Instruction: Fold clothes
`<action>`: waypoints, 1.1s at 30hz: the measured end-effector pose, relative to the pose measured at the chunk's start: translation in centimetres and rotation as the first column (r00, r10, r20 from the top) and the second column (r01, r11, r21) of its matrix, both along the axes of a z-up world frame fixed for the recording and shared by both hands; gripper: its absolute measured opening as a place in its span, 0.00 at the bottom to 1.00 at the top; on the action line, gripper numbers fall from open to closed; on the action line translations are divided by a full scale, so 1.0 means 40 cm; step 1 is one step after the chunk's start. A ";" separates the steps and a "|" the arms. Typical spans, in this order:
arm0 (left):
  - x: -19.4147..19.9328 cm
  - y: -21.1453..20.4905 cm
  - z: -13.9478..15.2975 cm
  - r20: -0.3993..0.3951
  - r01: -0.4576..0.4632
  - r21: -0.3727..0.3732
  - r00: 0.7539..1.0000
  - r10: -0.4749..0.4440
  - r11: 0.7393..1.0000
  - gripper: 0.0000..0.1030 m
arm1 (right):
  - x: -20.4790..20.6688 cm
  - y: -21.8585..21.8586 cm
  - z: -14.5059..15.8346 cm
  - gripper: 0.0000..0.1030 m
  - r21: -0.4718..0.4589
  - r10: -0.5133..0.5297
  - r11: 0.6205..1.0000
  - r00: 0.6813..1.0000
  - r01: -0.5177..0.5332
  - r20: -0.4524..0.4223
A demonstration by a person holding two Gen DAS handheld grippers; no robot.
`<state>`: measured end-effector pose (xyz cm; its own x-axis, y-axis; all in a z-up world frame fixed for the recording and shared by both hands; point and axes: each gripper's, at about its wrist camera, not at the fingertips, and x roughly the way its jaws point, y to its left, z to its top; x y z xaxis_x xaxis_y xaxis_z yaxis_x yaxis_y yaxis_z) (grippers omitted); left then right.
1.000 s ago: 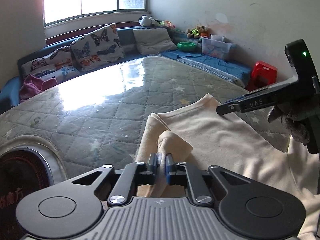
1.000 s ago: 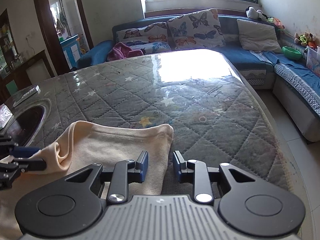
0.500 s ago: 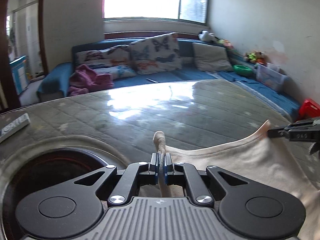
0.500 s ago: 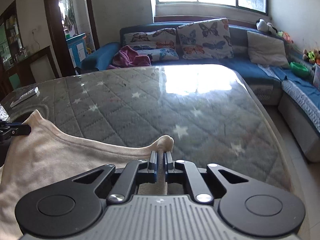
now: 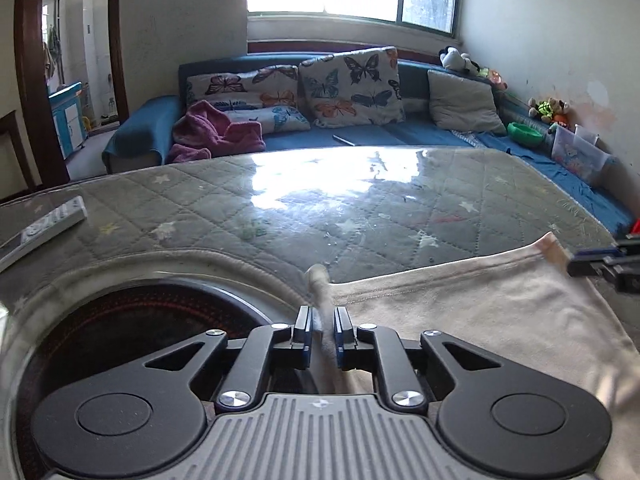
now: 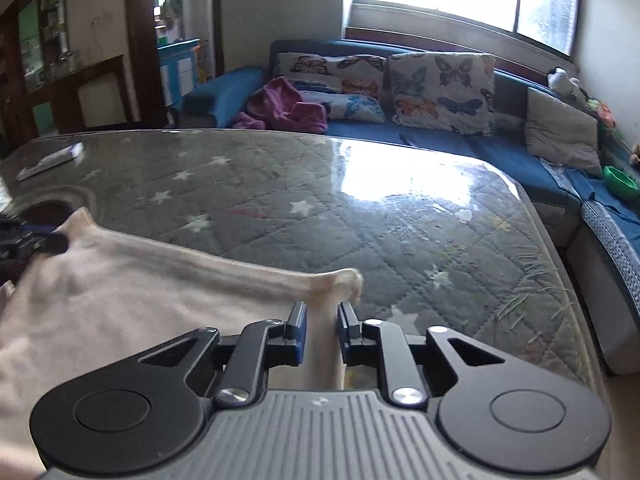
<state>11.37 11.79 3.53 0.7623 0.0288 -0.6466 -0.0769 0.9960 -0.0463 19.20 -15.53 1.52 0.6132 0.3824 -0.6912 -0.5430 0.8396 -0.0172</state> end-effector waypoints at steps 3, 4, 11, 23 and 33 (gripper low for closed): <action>-0.053 0.007 0.022 0.008 0.014 -0.016 1.000 -0.014 1.000 0.13 | -0.083 -0.006 0.027 0.21 0.007 0.072 0.997 0.997 -0.072 -0.007; -0.073 0.009 0.029 0.009 0.020 -0.022 1.000 -0.020 1.000 0.13 | -0.111 -0.009 0.033 0.25 0.014 0.094 0.995 0.995 -0.094 -0.014; -0.216 -0.031 0.033 -0.025 0.105 0.009 0.994 -0.104 0.994 0.14 | -0.332 -0.010 0.043 0.27 0.064 0.251 0.967 0.965 -0.247 -0.073; -0.259 -0.057 -0.024 -0.082 0.126 0.039 0.989 -0.122 0.991 0.24 | -0.553 0.012 0.009 0.29 0.024 0.386 0.922 0.917 -0.386 -0.101; -0.280 -0.077 -0.035 -0.078 0.165 0.052 0.984 -0.160 0.985 0.27 | -0.574 0.012 0.007 0.34 0.011 0.391 0.920 0.916 -0.392 -0.085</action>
<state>0.15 8.72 2.14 0.7103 -0.0525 -0.7019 0.0852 0.9963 0.0117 -3.76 -15.07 1.80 0.3551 0.5760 -0.7363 -0.8279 0.5595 0.0385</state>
